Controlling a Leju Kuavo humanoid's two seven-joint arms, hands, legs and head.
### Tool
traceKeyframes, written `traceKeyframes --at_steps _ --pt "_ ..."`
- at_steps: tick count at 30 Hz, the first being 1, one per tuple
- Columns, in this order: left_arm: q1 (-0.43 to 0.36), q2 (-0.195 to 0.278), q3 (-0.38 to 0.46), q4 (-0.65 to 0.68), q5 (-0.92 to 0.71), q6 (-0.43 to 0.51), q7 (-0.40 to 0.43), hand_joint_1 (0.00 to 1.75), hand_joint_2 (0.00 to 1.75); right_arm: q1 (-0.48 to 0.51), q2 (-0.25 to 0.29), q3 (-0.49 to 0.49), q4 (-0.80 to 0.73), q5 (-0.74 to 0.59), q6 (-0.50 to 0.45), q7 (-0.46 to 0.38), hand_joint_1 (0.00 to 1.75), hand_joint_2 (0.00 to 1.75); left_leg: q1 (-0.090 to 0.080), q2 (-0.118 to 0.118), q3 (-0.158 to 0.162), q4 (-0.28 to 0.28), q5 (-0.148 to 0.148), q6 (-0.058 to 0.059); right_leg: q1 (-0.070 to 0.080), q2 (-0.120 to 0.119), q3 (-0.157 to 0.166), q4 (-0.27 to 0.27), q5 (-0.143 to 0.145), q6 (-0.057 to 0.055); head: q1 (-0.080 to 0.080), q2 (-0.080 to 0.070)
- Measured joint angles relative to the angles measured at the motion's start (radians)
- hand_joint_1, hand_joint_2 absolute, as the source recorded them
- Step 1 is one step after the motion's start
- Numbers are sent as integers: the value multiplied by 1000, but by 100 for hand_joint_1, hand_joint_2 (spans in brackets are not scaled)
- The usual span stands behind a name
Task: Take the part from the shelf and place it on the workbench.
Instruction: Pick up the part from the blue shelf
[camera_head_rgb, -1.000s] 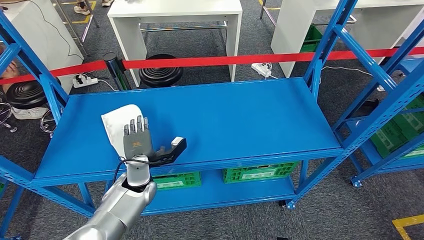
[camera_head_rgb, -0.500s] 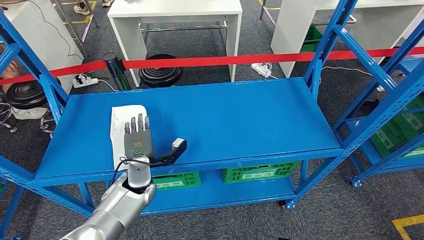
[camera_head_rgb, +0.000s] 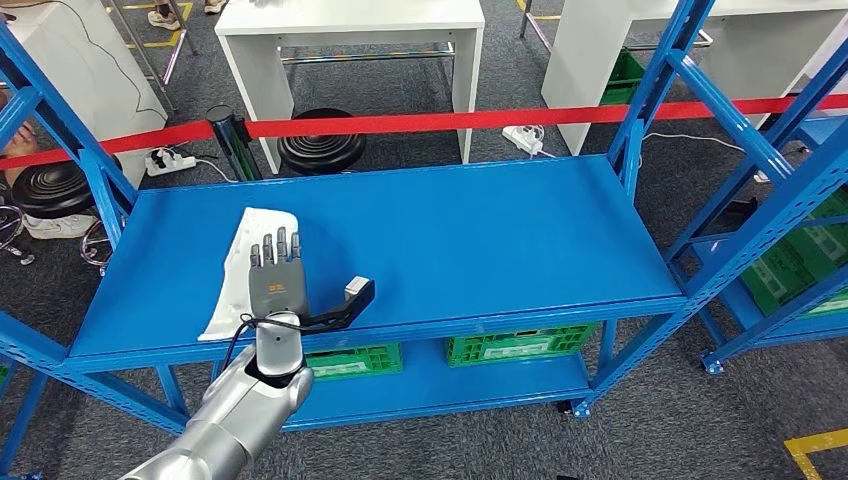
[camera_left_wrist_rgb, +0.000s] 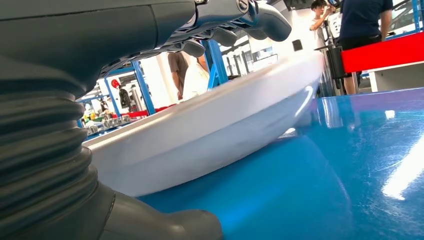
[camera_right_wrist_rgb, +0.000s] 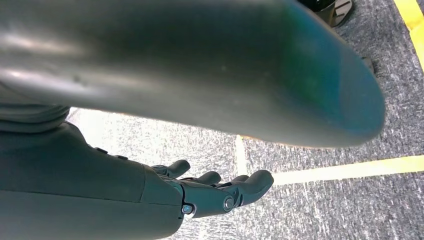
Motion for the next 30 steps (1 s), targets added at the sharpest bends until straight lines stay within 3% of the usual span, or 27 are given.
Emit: traceKeyframes --at_steps 21,30 --pt "-12 9 9 -9 0 -79 37 0 175 0 0 0 0 16 -8 -84 0 0 0 0 0 0 0 0 0 0 0 0 0 0 0 0" --pt "-43 58 74 7 0 -73 57 0 175 1 0 -5 0 16 -5 -98 0 0 0 0 0 0 0 0 0 0 0 0 0 0 0 0"
